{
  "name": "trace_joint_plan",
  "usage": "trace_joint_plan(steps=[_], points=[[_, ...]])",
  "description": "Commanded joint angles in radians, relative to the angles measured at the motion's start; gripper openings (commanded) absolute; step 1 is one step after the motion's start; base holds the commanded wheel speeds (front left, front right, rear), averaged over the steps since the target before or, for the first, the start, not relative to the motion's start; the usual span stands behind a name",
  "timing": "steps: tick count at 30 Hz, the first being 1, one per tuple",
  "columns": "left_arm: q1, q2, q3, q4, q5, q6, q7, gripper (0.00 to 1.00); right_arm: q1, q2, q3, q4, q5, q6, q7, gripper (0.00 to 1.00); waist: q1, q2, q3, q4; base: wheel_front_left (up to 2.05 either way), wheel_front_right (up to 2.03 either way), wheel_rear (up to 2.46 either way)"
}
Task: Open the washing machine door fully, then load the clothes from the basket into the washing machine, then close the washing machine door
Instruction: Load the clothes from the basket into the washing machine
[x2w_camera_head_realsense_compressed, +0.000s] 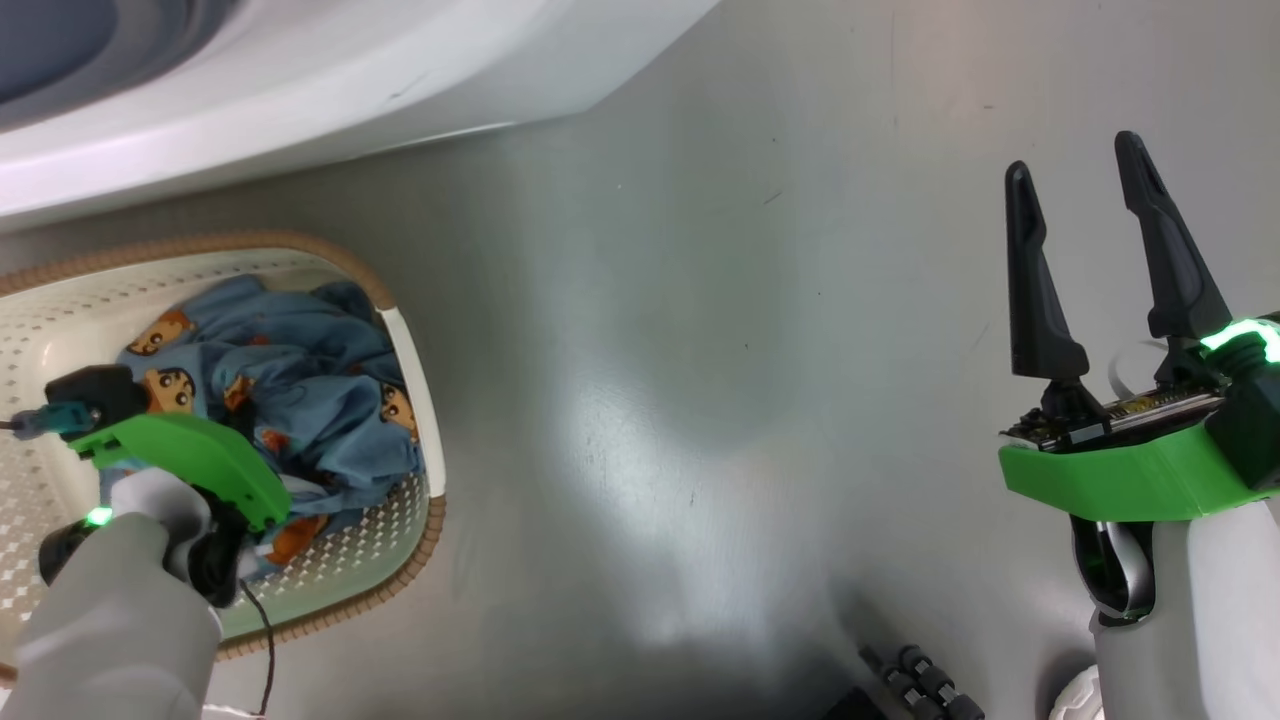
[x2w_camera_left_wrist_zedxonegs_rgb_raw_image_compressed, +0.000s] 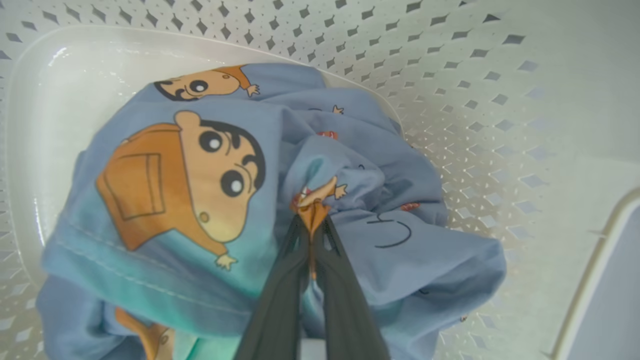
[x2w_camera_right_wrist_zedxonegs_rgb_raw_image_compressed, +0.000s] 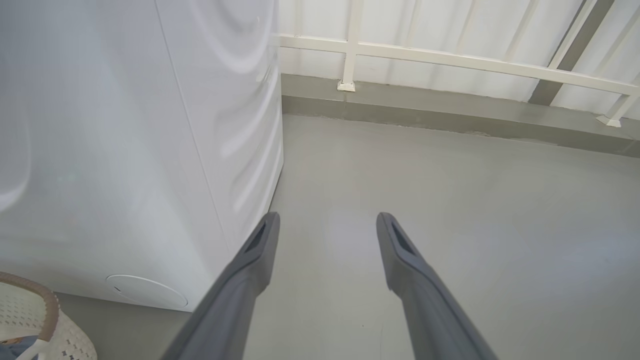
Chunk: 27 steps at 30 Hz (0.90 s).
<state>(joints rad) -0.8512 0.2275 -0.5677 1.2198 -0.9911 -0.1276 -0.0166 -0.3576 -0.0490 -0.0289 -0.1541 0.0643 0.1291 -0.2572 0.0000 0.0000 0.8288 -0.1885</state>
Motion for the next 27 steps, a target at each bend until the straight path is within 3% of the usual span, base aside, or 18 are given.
trace_joint_plan(steps=[1, 10, 20, 23, 27], points=[[0.014, 0.028, 0.011, 0.002, -0.011, -0.003, -0.013, 0.00, 0.016, -0.001, 0.011, -0.024, 0.003, 0.002, -0.005, 1.00, 0.0000, 0.0000, -0.007, 0.005, 0.00, 0.00, 0.00], [0.074, 0.012, -0.020, -0.016, -0.027, -0.003, -0.095, 0.00, 0.031, -0.001, 0.012, 0.004, 0.001, 0.002, -0.005, 1.00, 0.0000, 0.0000, -0.096, 0.040, 0.00, 0.00, 0.00], [0.200, 0.002, -0.037, -0.092, -0.043, -0.003, -0.236, 0.00, 0.084, -0.001, 0.017, 0.056, -0.006, 0.002, -0.005, 1.00, 0.0000, 0.0000, -0.277, 0.100, 0.00, 0.00, 0.00], [0.243, 0.004, -0.025, -0.127, -0.032, -0.003, -0.244, 0.00, 0.111, -0.001, 0.013, 0.073, -0.003, 0.002, -0.005, 1.00, 0.0000, 0.0000, -0.340, 0.120, 0.00, 0.00, 0.00], [0.312, 0.013, 0.061, -0.216, 0.025, 0.002, -0.245, 0.00, 0.153, -0.001, 0.008, 0.091, -0.002, 0.002, -0.005, 1.00, 0.0000, 0.0000, -0.422, 0.144, 0.00, 0.00, 0.00]])
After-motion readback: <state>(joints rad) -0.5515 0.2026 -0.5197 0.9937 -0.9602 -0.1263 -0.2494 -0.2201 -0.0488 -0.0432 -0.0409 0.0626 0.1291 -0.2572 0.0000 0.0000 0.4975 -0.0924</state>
